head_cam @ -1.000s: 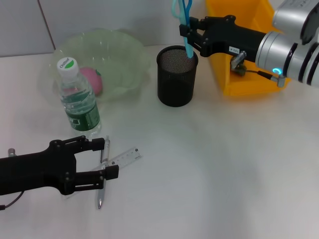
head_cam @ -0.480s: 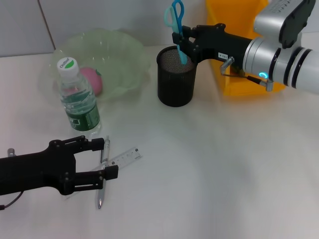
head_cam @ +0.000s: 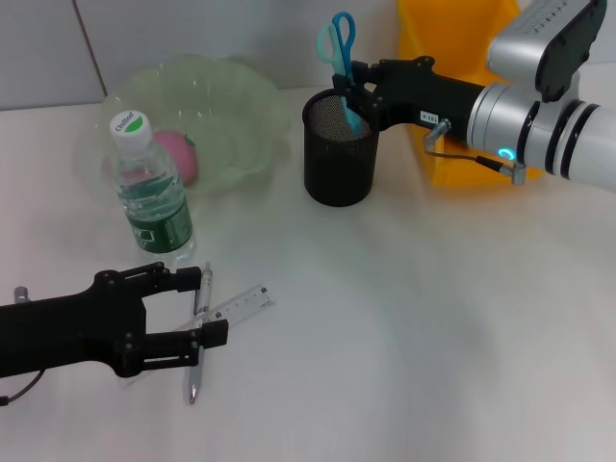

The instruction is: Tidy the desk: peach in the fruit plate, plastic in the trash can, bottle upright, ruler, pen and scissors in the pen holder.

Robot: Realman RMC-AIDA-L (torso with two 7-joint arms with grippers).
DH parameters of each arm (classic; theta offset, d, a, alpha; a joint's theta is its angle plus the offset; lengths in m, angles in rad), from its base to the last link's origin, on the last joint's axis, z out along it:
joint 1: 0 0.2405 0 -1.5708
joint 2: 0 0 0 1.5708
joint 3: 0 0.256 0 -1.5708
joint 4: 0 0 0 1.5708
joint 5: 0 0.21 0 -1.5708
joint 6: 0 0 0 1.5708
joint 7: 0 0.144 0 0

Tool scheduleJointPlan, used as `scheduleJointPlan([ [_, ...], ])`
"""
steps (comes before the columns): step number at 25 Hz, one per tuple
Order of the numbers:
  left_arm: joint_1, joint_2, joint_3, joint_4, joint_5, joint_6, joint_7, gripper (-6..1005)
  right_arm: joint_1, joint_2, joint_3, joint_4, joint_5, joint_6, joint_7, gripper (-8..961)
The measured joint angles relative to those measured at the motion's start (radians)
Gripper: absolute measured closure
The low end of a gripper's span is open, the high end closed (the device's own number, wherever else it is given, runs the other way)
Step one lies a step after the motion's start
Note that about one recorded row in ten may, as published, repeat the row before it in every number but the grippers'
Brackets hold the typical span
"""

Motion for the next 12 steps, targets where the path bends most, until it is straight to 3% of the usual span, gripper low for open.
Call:
scheduleJointPlan([
  [12, 0.0, 0.003, -0.003, 0.0, 0.0, 0.004, 0.0, 162, -0.009, -0.004, 0.005, 0.009, 0.0, -0.013, 0.004, 555],
])
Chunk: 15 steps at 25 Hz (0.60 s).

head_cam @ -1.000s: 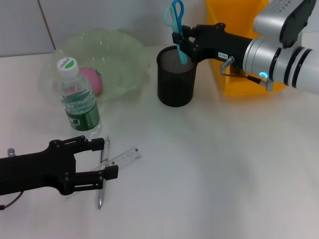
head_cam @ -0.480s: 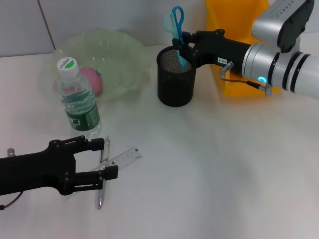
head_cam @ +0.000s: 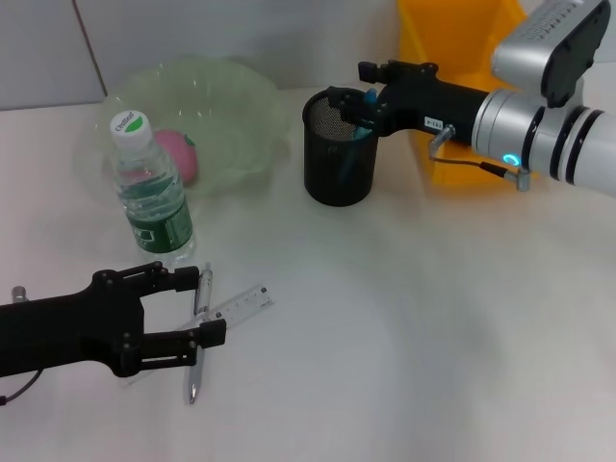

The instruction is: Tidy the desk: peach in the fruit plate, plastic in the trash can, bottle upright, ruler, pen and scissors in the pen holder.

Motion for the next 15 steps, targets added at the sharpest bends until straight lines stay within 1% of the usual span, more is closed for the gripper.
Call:
scheduleJointPlan([
  [1, 0.0, 0.0, 0.0, 0.0, 0.0, 0.0, 0.0, 162, -0.001, 0.0, 0.002, -0.001, 0.0, -0.004, 0.002, 541],
  [8, 0.0, 0.0, -0.011, 0.0, 0.0, 0.005, 0.0, 162, -0.015, -0.002, 0.006, -0.017, 0.024, -0.034, 0.032, 312],
  [11, 0.0, 0.0, -0.012, 0.0, 0.0, 0.007, 0.0, 162, -0.041, -0.004, 0.0, -0.057, 0.024, -0.055, 0.077, 207],
  [12, 0.0, 0.0, -0.012, 0.0, 0.0, 0.007, 0.0, 162, -0.072, -0.006, -0.002, -0.099, 0.02, -0.086, 0.117, 172],
  [14, 0.0, 0.0, -0.013, 0.0, 0.0, 0.007, 0.0, 162, -0.114, -0.012, -0.002, -0.156, 0.012, -0.135, 0.169, 175],
  [15, 0.0, 0.0, -0.013, 0.0, 0.0, 0.007, 0.0, 162, -0.114, -0.012, -0.002, -0.156, 0.012, -0.135, 0.169, 177],
])
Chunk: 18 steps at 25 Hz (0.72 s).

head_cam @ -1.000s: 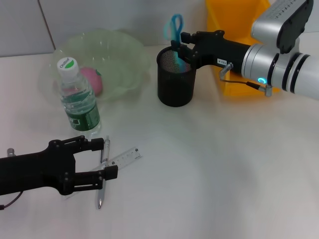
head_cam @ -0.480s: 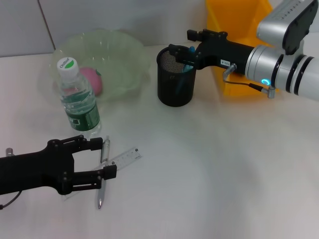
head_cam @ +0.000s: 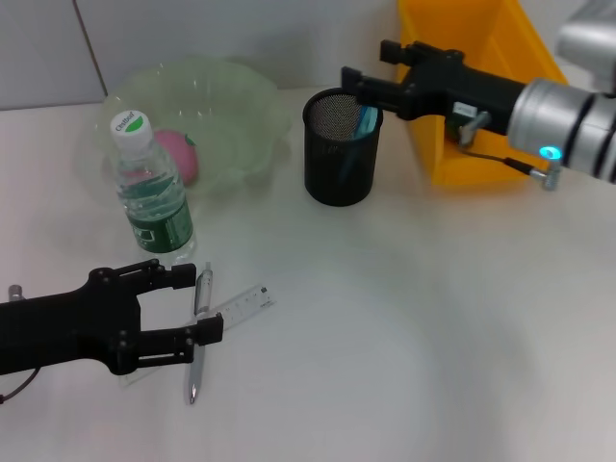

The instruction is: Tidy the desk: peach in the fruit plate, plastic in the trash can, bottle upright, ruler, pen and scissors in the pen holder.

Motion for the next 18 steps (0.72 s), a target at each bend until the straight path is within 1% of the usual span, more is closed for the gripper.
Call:
scheduleJointPlan([
  [2, -0.001, 0.0, -0.002, 0.0, 0.0, 0.0, 0.0, 162, -0.039, -0.019, 0.0, -0.049, -0.026, -0.081, 0.068, 179],
  [3, -0.001, 0.0, -0.002, 0.0, 0.0, 0.0, 0.0, 162, -0.056, -0.031, 0.002, -0.072, -0.051, -0.135, 0.11, 179],
  [4, -0.003, 0.0, -0.008, 0.0, 0.0, 0.0, -0.003, 162, -0.079, -0.063, 0.008, -0.111, -0.121, -0.249, 0.187, 179],
  [5, -0.003, 0.0, -0.009, 0.0, 0.0, 0.0, -0.004, 162, -0.079, -0.063, 0.008, -0.111, -0.121, -0.249, 0.187, 179],
  [6, -0.004, 0.0, -0.009, 0.0, 0.0, 0.0, -0.005, 162, -0.085, -0.079, 0.009, -0.124, -0.153, -0.297, 0.215, 179],
  [7, -0.008, 0.0, -0.01, 0.0, -0.001, 0.0, -0.008, 162, -0.089, -0.11, 0.016, -0.151, -0.238, -0.404, 0.273, 179],
  [8, -0.008, 0.0, -0.01, 0.0, -0.001, 0.0, -0.008, 162, -0.089, -0.11, 0.016, -0.151, -0.238, -0.404, 0.273, 179],
  [9, -0.013, 0.0, -0.01, 0.0, -0.001, 0.0, -0.01, 162, -0.084, -0.125, 0.044, -0.171, -0.328, -0.485, 0.311, 179],
  [10, -0.013, 0.0, -0.01, 0.0, -0.001, 0.0, -0.01, 162, -0.084, -0.125, 0.044, -0.171, -0.328, -0.485, 0.311, 179],
  [11, -0.016, 0.0, -0.01, 0.001, -0.001, 0.0, -0.011, 162, -0.079, -0.128, 0.061, -0.182, -0.379, -0.522, 0.329, 179],
  [13, -0.025, 0.0, -0.011, 0.001, -0.002, 0.0, -0.013, 162, -0.057, -0.132, 0.111, -0.231, -0.557, -0.63, 0.389, 179],
  [14, -0.025, 0.0, -0.011, 0.001, -0.002, 0.0, -0.013, 162, -0.057, -0.132, 0.111, -0.231, -0.557, -0.63, 0.389, 179],
  [16, -0.034, 0.001, -0.011, 0.006, -0.002, 0.0, -0.014, 162, -0.041, -0.131, 0.121, -0.259, -0.653, -0.675, 0.421, 180],
  [17, -0.034, 0.001, -0.011, 0.006, -0.002, 0.0, -0.014, 162, -0.041, -0.131, 0.121, -0.259, -0.653, -0.675, 0.421, 180],
  [18, -0.039, 0.001, -0.012, 0.007, 0.001, 0.0, -0.015, 162, -0.034, -0.129, 0.124, -0.274, -0.694, -0.688, 0.433, 180],
])
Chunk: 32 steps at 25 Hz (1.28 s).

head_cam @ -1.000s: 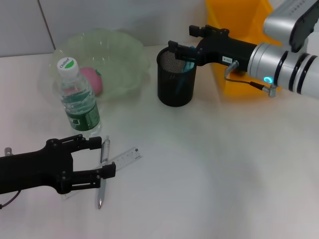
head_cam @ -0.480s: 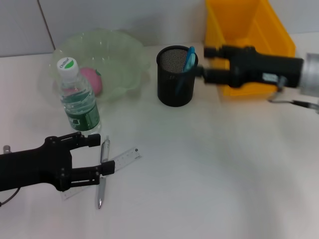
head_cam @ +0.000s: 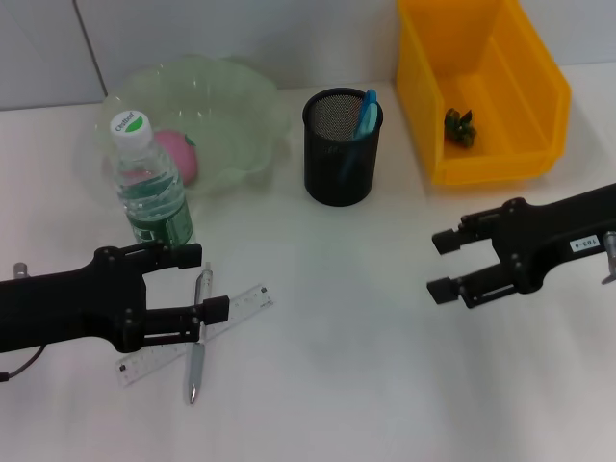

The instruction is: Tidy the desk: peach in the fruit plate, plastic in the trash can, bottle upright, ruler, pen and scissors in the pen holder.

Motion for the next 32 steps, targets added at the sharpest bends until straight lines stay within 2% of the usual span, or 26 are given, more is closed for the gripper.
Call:
scheduleJointPlan([
  [8, -0.008, 0.007, 0.005, 0.006, 0.006, 0.0, -0.014, 163, -0.005, 0.006, 0.001, -0.013, -0.015, -0.005, 0.0, 180],
  [13, -0.015, -0.005, 0.035, 0.075, 0.026, -0.011, -0.024, 163, -0.018, 0.007, 0.001, -0.01, -0.017, 0.003, -0.001, 180],
  [14, -0.02, -0.009, 0.077, 0.121, 0.042, -0.033, -0.049, 163, -0.021, 0.007, 0.001, -0.007, -0.025, 0.005, -0.001, 180],
  [15, -0.02, -0.009, 0.077, 0.121, 0.042, -0.033, -0.049, 163, -0.021, 0.007, 0.001, -0.007, -0.025, 0.005, -0.001, 180],
  [16, -0.036, -0.008, 0.16, 0.186, 0.07, -0.084, -0.112, 163, -0.024, 0.007, 0.001, -0.006, -0.039, 0.009, -0.001, 180],
  [18, -0.057, -0.007, 0.225, 0.244, 0.125, -0.134, -0.186, 163, -0.025, 0.008, 0.001, -0.006, -0.045, 0.013, 0.0, 180],
  [19, -0.093, -0.008, 0.263, 0.287, 0.202, -0.163, -0.263, 163, -0.025, 0.011, 0.001, -0.006, -0.058, 0.018, 0.006, 180],
  [21, -0.113, -0.008, 0.276, 0.3, 0.236, -0.168, -0.294, 163, -0.025, 0.013, 0.002, -0.006, -0.066, 0.019, 0.014, 180],
  [24, -0.203, -0.011, 0.347, 0.317, 0.381, -0.182, -0.422, 163, -0.025, 0.013, 0.003, -0.007, -0.07, 0.019, 0.029, 180],
  [32, -0.308, -0.015, 0.47, 0.313, 0.554, -0.24, -0.583, 163, -0.022, 0.012, 0.003, -0.014, -0.077, 0.019, 0.055, 181],
])
